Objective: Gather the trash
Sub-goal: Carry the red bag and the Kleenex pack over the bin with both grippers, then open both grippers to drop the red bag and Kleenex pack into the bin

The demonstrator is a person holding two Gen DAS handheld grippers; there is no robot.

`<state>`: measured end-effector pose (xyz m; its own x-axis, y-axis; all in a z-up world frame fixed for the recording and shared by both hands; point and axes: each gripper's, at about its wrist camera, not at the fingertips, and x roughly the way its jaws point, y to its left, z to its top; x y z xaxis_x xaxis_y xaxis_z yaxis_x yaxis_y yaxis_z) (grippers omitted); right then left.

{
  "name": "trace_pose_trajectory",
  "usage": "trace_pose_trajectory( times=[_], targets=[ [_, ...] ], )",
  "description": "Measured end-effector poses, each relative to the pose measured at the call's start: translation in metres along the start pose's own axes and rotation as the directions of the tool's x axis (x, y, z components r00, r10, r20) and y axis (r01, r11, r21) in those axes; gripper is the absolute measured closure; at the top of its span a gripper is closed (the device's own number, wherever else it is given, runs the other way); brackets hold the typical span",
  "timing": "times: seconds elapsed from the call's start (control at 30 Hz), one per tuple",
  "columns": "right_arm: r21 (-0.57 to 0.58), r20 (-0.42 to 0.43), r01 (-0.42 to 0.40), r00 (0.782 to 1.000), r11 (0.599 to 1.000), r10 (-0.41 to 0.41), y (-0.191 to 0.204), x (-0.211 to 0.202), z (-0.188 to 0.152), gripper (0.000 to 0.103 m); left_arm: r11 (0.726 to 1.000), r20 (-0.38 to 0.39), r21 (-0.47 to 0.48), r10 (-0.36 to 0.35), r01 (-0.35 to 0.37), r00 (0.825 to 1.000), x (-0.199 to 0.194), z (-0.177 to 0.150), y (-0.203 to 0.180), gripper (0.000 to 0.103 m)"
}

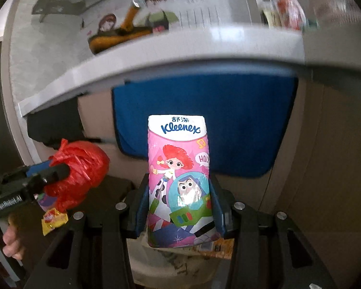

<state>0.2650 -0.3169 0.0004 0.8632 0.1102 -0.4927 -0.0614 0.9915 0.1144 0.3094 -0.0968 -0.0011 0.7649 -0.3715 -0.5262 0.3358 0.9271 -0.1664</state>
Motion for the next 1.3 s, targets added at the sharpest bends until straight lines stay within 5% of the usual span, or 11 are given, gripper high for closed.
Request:
trace_pose_trajectory(
  times=[0.33,0.53,1.03,1.3],
  targets=[
    [0.139,-0.227,-0.029,0.972,0.990,0.060,-0.019,0.099,-0.055,0.061,0.996,-0.104,-0.079,-0.051,0.043,0.993,0.044,-0.020,0.030,0.059],
    [0.161,-0.289,-0.046,0.953,0.986,0.091,-0.013,0.134,-0.067,0.061,0.993,-0.153,-0.102,-0.079,0.064,0.985,0.065,-0.029,0.036,0.059],
    [0.137,-0.255,-0.092,0.959,0.986,0.125,-0.009,0.126,-0.063,0.056,0.977,-0.199,-0.184,-0.143,0.106,0.970,0.088,-0.035,0.044,0.059],
    [0.153,-0.096,-0.105,0.988,0.983,0.120,-0.020,0.085,-0.038,0.043,0.970,-0.205,-0.210,-0.167,0.124,0.964,0.090,-0.036,0.039,0.059]
  ],
)
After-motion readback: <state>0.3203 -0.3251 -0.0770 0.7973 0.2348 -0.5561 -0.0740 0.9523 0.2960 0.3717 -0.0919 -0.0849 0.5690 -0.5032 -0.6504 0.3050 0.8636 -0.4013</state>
